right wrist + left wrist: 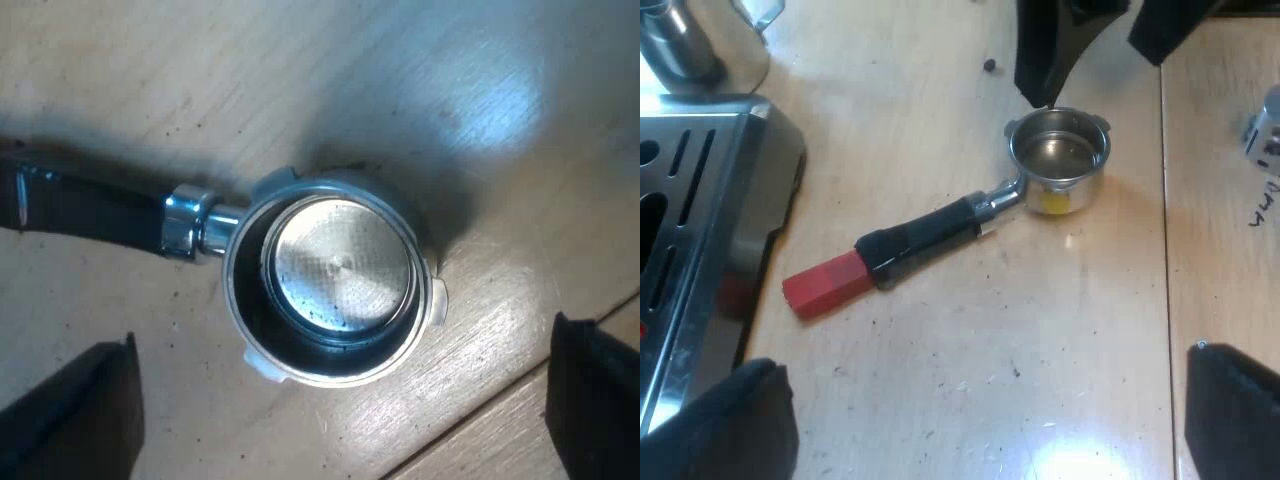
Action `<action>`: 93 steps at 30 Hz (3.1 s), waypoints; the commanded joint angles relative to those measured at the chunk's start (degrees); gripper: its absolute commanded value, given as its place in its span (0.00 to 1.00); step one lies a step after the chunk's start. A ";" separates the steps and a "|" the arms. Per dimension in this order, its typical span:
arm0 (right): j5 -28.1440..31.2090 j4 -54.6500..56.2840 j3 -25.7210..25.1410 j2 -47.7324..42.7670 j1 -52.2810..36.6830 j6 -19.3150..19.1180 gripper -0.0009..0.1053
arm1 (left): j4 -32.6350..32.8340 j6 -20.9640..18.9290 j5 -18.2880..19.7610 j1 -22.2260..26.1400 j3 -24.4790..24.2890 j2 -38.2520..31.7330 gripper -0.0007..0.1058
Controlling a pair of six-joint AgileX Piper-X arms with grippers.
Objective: Put the handle in the coffee machine
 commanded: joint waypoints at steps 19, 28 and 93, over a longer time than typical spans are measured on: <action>-8.52 -4.04 0.19 4.34 -6.90 -8.16 0.78 | -2.02 -3.61 -2.07 -1.48 -0.49 4.84 0.76; -9.80 -5.92 0.19 7.57 -6.99 -10.31 0.78 | -1.98 -3.61 -2.07 -1.48 -0.49 4.84 0.76; -10.58 -14.31 4.98 14.41 -12.48 -14.92 0.78 | -1.98 -3.61 -2.07 -1.48 -0.49 4.84 0.76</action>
